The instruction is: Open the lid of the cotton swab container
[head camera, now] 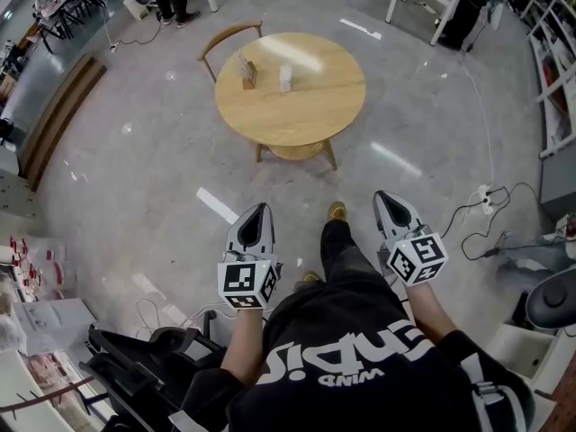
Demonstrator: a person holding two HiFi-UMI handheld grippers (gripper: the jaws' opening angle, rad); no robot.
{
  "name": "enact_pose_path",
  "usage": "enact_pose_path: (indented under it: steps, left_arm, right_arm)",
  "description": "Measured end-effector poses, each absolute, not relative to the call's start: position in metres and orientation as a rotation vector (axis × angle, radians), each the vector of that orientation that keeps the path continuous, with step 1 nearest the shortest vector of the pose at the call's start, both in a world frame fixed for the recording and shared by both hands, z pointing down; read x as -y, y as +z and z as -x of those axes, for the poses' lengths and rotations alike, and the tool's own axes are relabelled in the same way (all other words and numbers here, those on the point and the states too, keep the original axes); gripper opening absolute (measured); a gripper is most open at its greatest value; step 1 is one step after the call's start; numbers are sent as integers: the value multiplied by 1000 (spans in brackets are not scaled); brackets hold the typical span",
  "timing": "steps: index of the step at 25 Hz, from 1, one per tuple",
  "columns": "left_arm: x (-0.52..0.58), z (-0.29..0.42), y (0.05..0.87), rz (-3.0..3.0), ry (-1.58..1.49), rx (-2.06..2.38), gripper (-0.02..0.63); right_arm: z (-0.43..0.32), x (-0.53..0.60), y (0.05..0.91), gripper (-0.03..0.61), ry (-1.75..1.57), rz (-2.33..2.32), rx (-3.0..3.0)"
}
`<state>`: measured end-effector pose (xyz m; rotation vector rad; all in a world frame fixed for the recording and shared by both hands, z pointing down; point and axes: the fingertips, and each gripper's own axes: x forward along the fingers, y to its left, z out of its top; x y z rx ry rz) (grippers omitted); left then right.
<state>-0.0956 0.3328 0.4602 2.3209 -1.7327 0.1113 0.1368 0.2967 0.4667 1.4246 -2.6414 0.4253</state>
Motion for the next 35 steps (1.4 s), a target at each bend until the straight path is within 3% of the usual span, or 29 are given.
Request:
enact_pose_path:
  steps: [35]
  left_arm:
    - [-111, 103, 441, -2232, 70, 1813, 8]
  right_arm:
    - [-119, -66, 451, 2, 470, -1274, 2706]
